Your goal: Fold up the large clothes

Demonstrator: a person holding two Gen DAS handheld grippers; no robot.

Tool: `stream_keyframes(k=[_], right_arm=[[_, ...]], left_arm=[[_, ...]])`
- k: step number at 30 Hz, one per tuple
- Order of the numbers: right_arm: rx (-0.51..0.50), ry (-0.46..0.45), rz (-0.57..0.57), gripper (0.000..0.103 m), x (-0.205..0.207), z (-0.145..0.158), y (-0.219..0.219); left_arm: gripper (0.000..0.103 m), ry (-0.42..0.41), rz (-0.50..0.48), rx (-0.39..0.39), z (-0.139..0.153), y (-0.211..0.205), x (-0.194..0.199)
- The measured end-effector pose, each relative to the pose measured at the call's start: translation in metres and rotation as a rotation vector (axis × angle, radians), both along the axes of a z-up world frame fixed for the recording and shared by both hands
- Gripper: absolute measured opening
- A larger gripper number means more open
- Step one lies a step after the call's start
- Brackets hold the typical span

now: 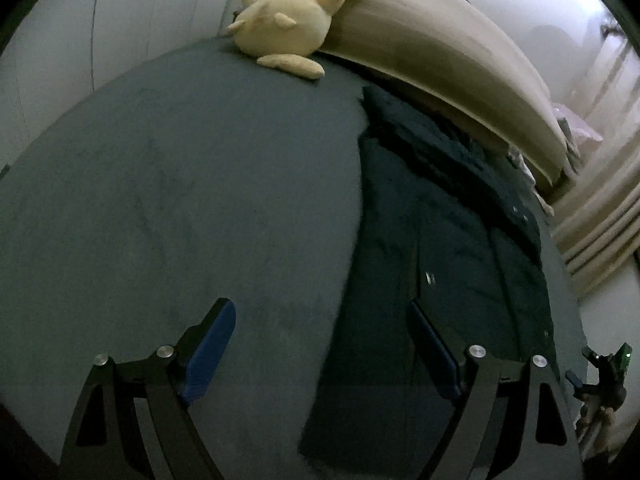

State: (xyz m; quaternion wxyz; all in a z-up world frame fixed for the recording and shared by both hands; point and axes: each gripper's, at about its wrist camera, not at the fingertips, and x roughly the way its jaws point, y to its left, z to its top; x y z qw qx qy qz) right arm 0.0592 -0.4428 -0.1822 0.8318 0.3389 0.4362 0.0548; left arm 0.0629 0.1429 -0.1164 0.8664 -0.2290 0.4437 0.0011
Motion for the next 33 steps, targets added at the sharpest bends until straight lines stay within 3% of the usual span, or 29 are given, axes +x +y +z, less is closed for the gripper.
stream_keyframes(k=[5, 9, 13, 16, 17, 18, 19, 20, 24, 26, 27, 30, 32, 33], right_arm=[[0.105, -0.003, 0.022, 0.103, -0.039, -0.012, 0.007], [0.184, 0.026, 0.066, 0.103, -0.047, -0.027, 0.017], [0.274, 0.013, 0.099, 0.098, -0.048, -0.027, 0.023], [0.242, 0.057, 0.101, 0.069, -0.048, -0.034, 0.026], [0.233, 0.078, 0.095, 0.053, -0.049, -0.038, 0.025], [0.231, 0.092, 0.083, 0.047, -0.051, -0.042, 0.024], [0.245, 0.090, 0.078, 0.046, -0.052, -0.044, 0.021], [0.260, 0.089, 0.077, 0.046, -0.053, -0.043, 0.018], [0.248, 0.094, 0.088, 0.046, -0.054, -0.040, 0.021], [0.229, 0.089, 0.096, 0.049, -0.055, -0.037, 0.024], [0.228, 0.089, 0.091, 0.055, -0.055, -0.038, 0.024], [0.223, 0.086, 0.090, 0.056, -0.055, -0.039, 0.027], [0.194, 0.078, 0.109, 0.052, -0.056, -0.037, 0.031], [0.169, 0.080, 0.122, 0.031, -0.055, -0.036, 0.035]], left_arm=[[0.087, 0.007, -0.013, -0.031, -0.003, -0.010, -0.019], [0.087, 0.055, -0.032, -0.034, -0.015, -0.019, -0.020], [0.087, 0.054, -0.037, -0.089, -0.018, -0.022, -0.022], [0.087, 0.049, -0.056, -0.097, -0.017, -0.024, -0.025], [0.085, 0.066, -0.059, -0.085, -0.019, -0.025, -0.026], [0.073, 0.086, -0.060, -0.080, -0.022, -0.025, -0.024], [0.059, 0.107, -0.050, -0.074, -0.026, -0.024, -0.020], [0.055, 0.120, -0.039, -0.071, -0.028, -0.023, -0.018], [0.054, 0.118, -0.044, -0.121, -0.024, -0.021, -0.016], [0.064, 0.109, -0.050, -0.100, -0.020, -0.020, -0.018], [0.075, 0.109, -0.044, -0.085, -0.020, -0.020, -0.017], [0.076, 0.147, -0.067, -0.014, -0.029, -0.029, -0.010], [0.056, 0.139, -0.076, 0.047, -0.029, -0.036, -0.009], [0.029, 0.145, -0.091, 0.050, -0.028, -0.039, -0.007]])
